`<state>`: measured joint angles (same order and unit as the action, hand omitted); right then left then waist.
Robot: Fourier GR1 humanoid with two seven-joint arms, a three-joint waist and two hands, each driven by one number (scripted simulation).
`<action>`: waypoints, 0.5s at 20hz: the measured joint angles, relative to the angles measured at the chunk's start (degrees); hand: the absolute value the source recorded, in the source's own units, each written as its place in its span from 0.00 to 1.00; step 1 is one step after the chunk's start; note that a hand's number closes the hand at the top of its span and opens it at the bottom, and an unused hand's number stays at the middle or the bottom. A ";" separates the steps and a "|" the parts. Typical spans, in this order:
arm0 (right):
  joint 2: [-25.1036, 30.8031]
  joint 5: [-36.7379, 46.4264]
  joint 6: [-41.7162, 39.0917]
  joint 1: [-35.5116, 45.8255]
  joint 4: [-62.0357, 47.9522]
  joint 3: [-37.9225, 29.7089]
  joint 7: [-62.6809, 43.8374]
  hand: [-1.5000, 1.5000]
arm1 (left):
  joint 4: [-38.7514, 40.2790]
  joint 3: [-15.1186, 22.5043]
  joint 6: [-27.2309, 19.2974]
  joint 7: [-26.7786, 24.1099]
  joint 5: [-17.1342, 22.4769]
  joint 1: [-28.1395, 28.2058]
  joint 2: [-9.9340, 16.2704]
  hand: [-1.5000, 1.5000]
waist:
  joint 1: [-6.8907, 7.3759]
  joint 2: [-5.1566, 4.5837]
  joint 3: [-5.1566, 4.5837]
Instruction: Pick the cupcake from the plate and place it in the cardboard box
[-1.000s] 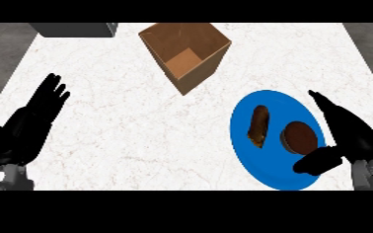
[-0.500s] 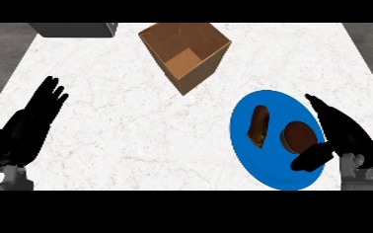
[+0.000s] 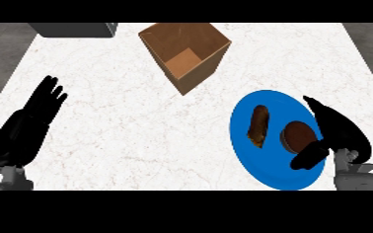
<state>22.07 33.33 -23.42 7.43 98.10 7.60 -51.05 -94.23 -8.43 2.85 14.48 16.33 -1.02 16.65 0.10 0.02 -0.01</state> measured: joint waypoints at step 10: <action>-2.91 3.48 -1.85 -0.08 -4.34 -1.31 2.14 0.00 | -1.02 -0.86 0.57 0.43 -1.97 0.23 -2.07 0.50 | -0.01 0.00 0.02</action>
<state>19.16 36.81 -25.28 7.35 93.77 6.29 -48.91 -95.25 -9.28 3.42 14.91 14.36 -0.79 14.59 0.09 0.01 0.01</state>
